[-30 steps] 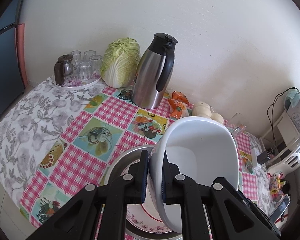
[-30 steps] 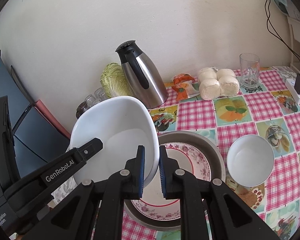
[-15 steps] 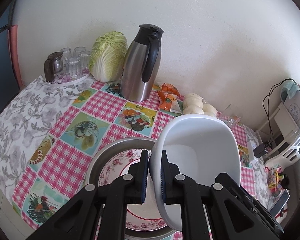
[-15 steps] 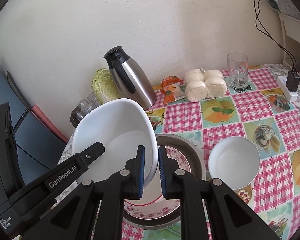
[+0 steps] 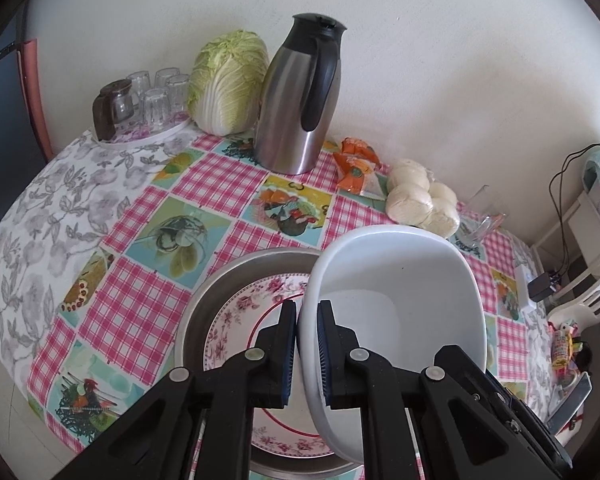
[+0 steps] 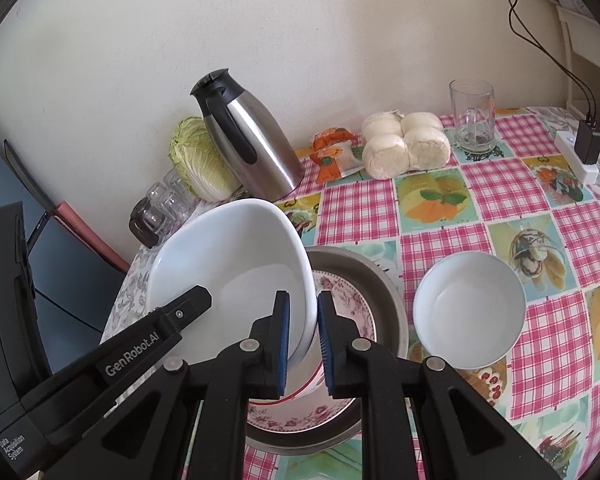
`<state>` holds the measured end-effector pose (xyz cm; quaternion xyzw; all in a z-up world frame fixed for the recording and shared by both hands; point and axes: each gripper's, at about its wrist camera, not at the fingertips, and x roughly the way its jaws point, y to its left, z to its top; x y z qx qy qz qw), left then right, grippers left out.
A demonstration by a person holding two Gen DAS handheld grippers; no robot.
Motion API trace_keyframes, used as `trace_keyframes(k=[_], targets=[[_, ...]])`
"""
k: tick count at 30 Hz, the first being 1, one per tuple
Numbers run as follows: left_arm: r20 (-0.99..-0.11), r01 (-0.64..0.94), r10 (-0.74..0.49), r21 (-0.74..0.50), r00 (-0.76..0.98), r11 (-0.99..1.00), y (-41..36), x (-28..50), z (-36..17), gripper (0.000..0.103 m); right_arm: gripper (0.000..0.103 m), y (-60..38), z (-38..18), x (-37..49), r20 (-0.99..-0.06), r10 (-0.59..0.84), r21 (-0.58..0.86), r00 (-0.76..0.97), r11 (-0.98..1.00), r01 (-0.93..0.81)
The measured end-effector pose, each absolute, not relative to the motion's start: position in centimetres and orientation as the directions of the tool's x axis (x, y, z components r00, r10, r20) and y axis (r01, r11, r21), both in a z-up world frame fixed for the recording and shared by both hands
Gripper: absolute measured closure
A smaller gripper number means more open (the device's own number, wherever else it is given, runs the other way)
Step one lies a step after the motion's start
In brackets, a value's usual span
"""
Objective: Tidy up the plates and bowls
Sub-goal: 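Lower the square white bowl into the red-rimmed bowl in the basin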
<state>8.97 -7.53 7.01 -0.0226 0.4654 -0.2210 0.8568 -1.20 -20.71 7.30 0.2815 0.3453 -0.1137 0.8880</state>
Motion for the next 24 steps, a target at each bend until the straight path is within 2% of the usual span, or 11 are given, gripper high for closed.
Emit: trace_keyframes(k=[4,8,12,24], targets=[[-0.810,0.346,-0.382,-0.238,0.444,0.908,-7.4,9.4,6.1,0.091,0.087,-20.2,6.7,-0.7,-0.698,0.001,0.411,0.716,0.820,0.399],[-0.833,0.334,-0.359,-0.225,0.422,0.915,-7.4,9.8,5.0,0.084,0.087,-20.1,6.0,-0.2,-0.715,0.022,0.417,0.699,0.816,0.401],[-0.850,0.322,-0.349,-0.228,0.394,0.919,-7.3,10.3,4.0,0.084,0.087,-19.9,5.3,0.2,-0.729,0.045,0.425,0.683,0.812,0.401],[-0.863,0.324,-0.326,-0.204,0.387,0.924,-7.5,10.7,3.0,0.077,0.086,-19.5,3.5,1.2,-0.775,0.059,0.408,0.629,0.807,0.427]])
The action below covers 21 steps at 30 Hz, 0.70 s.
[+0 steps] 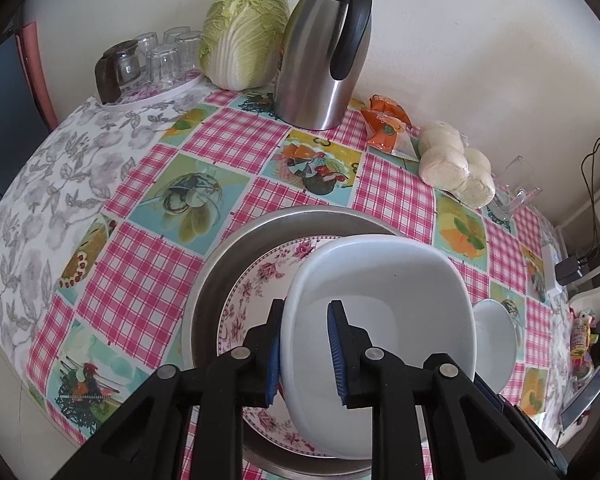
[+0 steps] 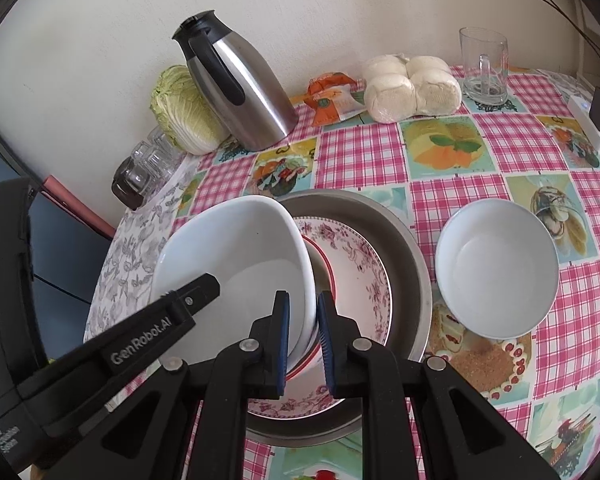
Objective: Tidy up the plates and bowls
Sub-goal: 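Lower the square white bowl into the red-rimmed bowl in the basin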
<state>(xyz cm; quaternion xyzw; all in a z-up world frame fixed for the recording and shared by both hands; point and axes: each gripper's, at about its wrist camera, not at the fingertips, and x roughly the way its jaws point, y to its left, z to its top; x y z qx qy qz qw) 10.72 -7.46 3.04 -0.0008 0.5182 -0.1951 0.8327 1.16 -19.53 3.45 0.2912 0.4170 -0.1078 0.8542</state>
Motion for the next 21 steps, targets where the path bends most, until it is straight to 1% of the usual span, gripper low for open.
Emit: trace_keyframes(k=[3,7,8,13,21], targets=[[-0.861,0.328,-0.329,-0.205,0.387,0.922,-7.5,10.7,3.0,0.074,0.085,-19.7,3.3,1.1,-0.772,0.064,0.417,0.632,0.803,0.427],[-0.861,0.334,-0.333,-0.207,0.384,0.920,-7.7,10.6,3.0,0.063,0.085,-19.8,3.3,1.1,-0.768,0.069,0.425,0.637,0.799,0.426],[-0.862,0.335,-0.333,-0.206,0.383,0.919,-7.7,10.6,3.0,0.062,0.085,-19.8,3.3,1.1,-0.768,0.069,0.424,0.637,0.799,0.426],[-0.864,0.321,-0.332,-0.214,0.378,0.922,-7.4,10.8,3.1,0.059,0.085,-19.8,3.5,1.1,-0.767,0.070,0.425,0.637,0.800,0.424],[-0.848,0.303,-0.339,-0.224,0.408,0.926,-6.5,10.9,4.4,0.059,0.085,-20.6,5.0,0.3,-0.740,0.044,0.430,0.671,0.798,0.423]])
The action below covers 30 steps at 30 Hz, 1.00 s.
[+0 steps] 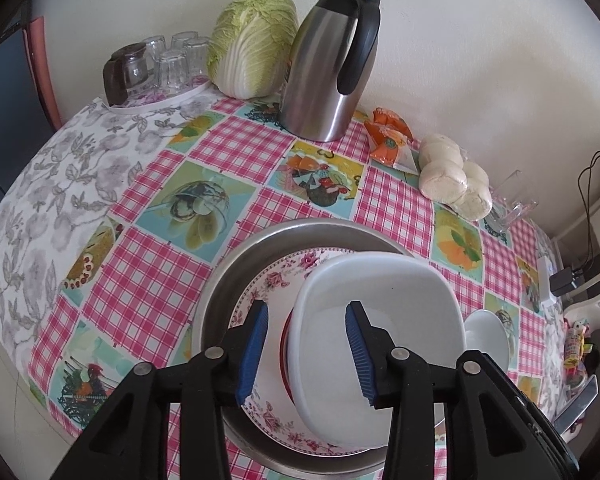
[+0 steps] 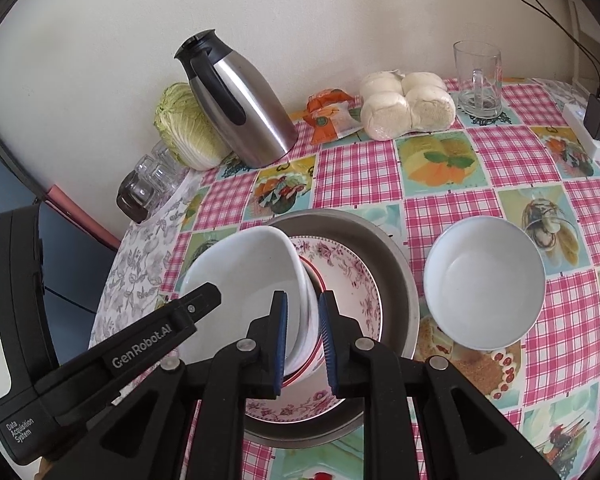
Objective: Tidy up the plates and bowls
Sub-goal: 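Lower the square white bowl into the red-rimmed bowl in the basin, then open both tools and lift them away from the square bowl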
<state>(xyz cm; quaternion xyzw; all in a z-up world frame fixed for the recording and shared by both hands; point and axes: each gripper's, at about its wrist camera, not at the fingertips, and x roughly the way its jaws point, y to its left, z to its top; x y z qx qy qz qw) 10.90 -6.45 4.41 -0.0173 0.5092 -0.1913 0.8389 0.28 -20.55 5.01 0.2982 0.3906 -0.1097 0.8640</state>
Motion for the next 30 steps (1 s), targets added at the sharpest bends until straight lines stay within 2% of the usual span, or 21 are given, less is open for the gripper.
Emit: trace_keyframes(k=[3,5,6,10,11,14,16,19,22,30], targets=[[-0.839,0.303,-0.342,-0.224,0.424,0.926,-6.1,10.8,5.1,0.053,0.085,-20.9,5.2,0.0,-0.738,0.036,0.431,0.674,0.793,0.431],[-0.833,0.302,-0.341,-0.222,0.435,0.927,-6.0,10.7,5.5,0.040,0.085,-21.1,5.4,-0.1,-0.737,0.027,0.429,0.675,0.790,0.437],[-0.832,0.301,-0.339,-0.220,0.440,0.928,-6.0,10.7,5.7,0.037,0.085,-21.2,5.4,-0.2,-0.738,0.020,0.426,0.675,0.789,0.442],[-0.832,0.289,-0.327,-0.211,0.448,0.934,-5.8,10.8,5.9,0.026,0.058,-21.6,5.6,-0.4,-0.746,-0.021,0.397,0.665,0.789,0.470],[-0.833,0.287,-0.323,-0.207,0.449,0.935,-5.7,10.9,5.8,0.023,0.056,-21.7,5.6,-0.5,-0.748,-0.032,0.389,0.663,0.789,0.476],[-0.836,0.278,-0.304,-0.190,0.457,0.942,-5.7,10.9,5.7,0.019,0.039,-21.8,5.6,-0.4,-0.753,-0.049,0.373,0.657,0.790,0.487],[-0.836,0.272,-0.290,-0.176,0.466,0.946,-5.6,10.9,5.8,0.016,0.033,-22.0,5.5,-0.5,-0.754,-0.053,0.367,0.655,0.793,0.487],[-0.833,0.263,-0.263,-0.148,0.487,0.953,-5.5,10.9,5.9,0.004,0.032,-22.0,5.4,-0.3,-0.756,-0.057,0.357,0.652,0.799,0.484],[-0.827,0.252,-0.245,-0.130,0.506,0.959,-5.3,10.9,6.0,0.003,0.016,-22.0,5.3,-0.1,-0.758,-0.057,0.351,0.649,0.804,0.480],[-0.812,0.220,-0.191,-0.079,0.551,0.972,-5.0,10.7,6.3,0.000,0.011,-22.1,5.6,-0.4,-0.747,-0.076,0.339,0.661,0.811,0.477]])
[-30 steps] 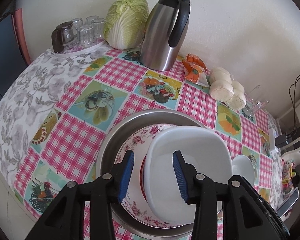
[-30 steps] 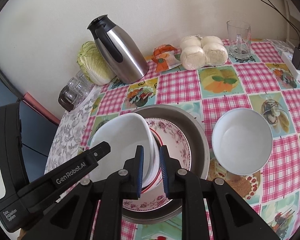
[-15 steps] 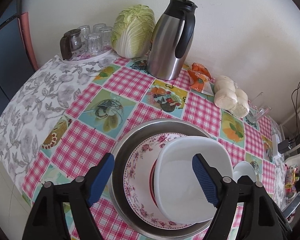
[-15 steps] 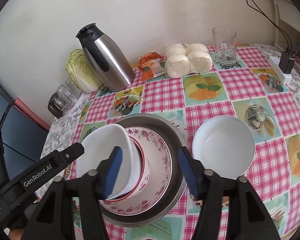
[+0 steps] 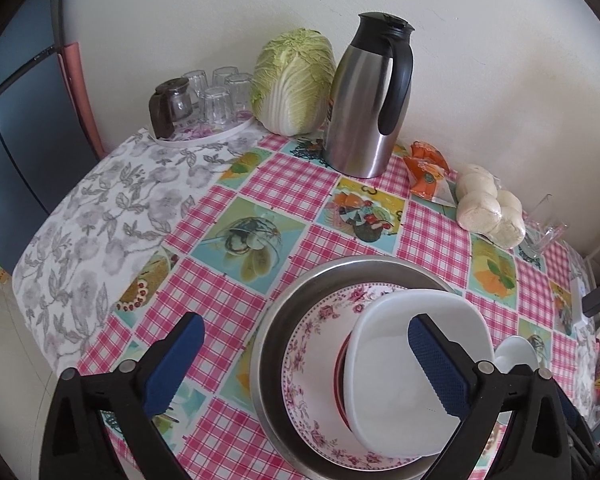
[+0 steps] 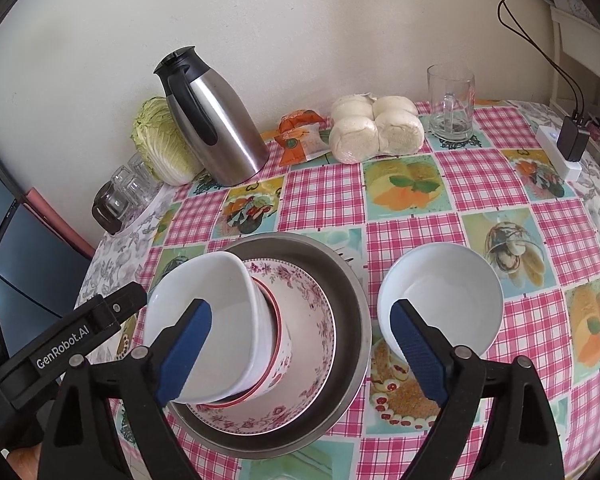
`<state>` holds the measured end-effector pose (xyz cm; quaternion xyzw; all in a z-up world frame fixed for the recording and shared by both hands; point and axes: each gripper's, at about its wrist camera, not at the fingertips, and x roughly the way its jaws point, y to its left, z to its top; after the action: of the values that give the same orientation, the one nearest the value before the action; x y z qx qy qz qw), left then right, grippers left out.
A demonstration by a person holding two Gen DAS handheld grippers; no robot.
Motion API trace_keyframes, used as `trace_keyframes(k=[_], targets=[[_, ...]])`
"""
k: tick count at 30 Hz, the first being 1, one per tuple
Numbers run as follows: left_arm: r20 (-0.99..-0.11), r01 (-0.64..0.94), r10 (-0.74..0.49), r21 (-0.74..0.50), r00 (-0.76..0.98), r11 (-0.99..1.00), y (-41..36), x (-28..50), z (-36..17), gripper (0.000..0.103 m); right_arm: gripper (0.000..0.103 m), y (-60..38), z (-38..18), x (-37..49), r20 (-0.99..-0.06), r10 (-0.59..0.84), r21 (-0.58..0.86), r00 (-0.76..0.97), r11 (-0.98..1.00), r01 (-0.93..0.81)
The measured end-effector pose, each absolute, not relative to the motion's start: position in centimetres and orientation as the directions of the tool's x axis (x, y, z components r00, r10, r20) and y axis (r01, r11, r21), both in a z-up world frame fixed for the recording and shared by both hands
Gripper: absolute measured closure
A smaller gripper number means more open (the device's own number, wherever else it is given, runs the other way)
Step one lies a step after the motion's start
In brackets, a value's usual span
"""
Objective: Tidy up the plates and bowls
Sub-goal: 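Open both tools and lift them away from the square bowl, then move both tools to the rim of the round white bowl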
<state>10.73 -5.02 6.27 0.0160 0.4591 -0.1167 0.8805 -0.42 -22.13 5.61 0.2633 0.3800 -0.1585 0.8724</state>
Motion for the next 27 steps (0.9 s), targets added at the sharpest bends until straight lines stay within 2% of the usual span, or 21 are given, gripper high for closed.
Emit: trace_keyframes(k=[6,16,27], targets=[[-0.793,0.190,-0.176,-0.078,0.583,0.979,-4.8,10.5,7.0,0.000,0.011,-23.0,5.5,-0.9,-0.746,-0.063,0.362,0.663,0.798,0.482],[-0.778,0.228,-0.198,-0.073,0.596,0.971,-6.9,9.1,8.0,0.000,0.011,-25.4,5.3,-2.5,-0.744,-0.051,0.400,0.666,0.764,0.506],[-0.755,0.323,-0.271,-0.083,0.598,0.943,-11.0,6.7,9.2,0.000,0.011,-30.0,6.2,-6.4,-0.709,-0.206,0.371,0.675,0.704,0.605]])
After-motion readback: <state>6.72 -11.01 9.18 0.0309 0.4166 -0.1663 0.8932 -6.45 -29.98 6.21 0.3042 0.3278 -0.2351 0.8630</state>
